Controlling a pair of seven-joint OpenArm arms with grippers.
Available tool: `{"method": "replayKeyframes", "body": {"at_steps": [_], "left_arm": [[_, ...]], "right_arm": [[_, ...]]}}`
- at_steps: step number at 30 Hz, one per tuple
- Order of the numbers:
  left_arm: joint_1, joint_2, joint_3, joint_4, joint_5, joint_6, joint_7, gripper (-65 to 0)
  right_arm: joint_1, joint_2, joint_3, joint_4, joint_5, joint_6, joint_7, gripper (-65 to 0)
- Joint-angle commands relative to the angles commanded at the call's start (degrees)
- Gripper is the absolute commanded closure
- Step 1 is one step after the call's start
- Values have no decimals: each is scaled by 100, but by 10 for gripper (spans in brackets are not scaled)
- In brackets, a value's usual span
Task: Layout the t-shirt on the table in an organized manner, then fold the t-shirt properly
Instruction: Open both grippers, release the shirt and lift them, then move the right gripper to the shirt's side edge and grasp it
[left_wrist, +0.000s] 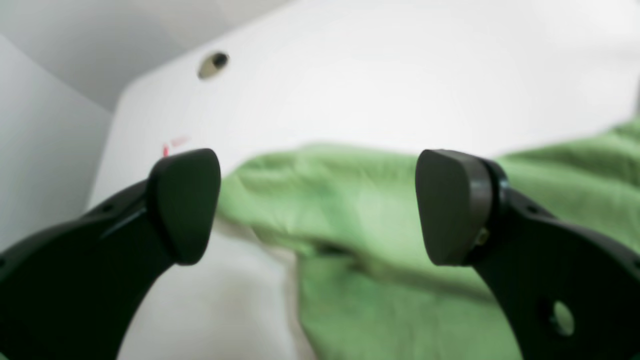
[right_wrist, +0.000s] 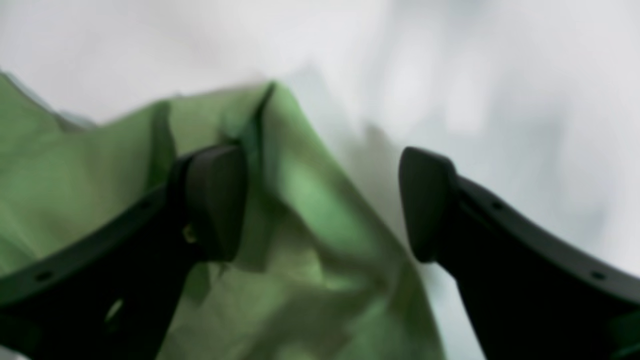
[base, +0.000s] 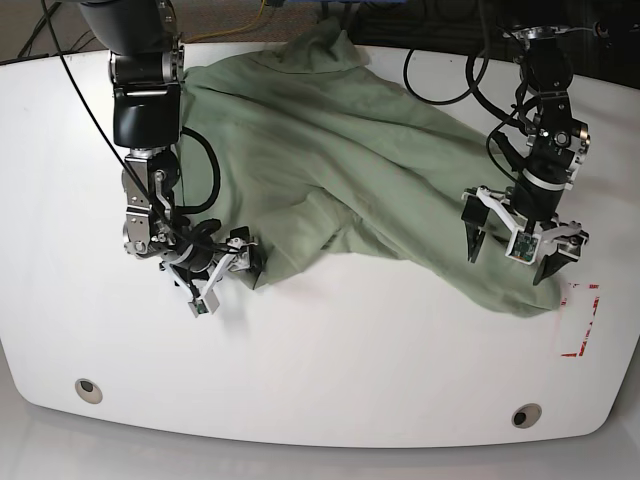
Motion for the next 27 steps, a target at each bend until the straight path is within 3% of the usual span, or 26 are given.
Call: {"method": "replayKeyframes", "body": {"at_steps": [5,8,10,11,14,21,27], "left_arm": [[18,-9,-158,0,0,0,9,-568],[44,-9,-237,0,0,0,9,-568],[44,-9,-255,0,0,0,9,-568],[44,-9,-264,0,0,0,9,-568],[44,-9,-273,0,0,0,9,-568],[185,-9,-246,0,0,0,9,-568],[255,0,-237,0,0,0,0,-568]], "right_arm": [[-79,0,-149,-53,0,0,141,-445],[-97,0,-149,-26,0,0,141,-369],[-88,0,-149,-26,0,0,141,-285],[-88,0,-149,-26,0,0,141,-188],[-79,26,-149,-26,-26,-18,141,-11],[44,211,-123,-26,-35,-62,149,0],[281,299,431,-44,-44,-62,149,0]]}}
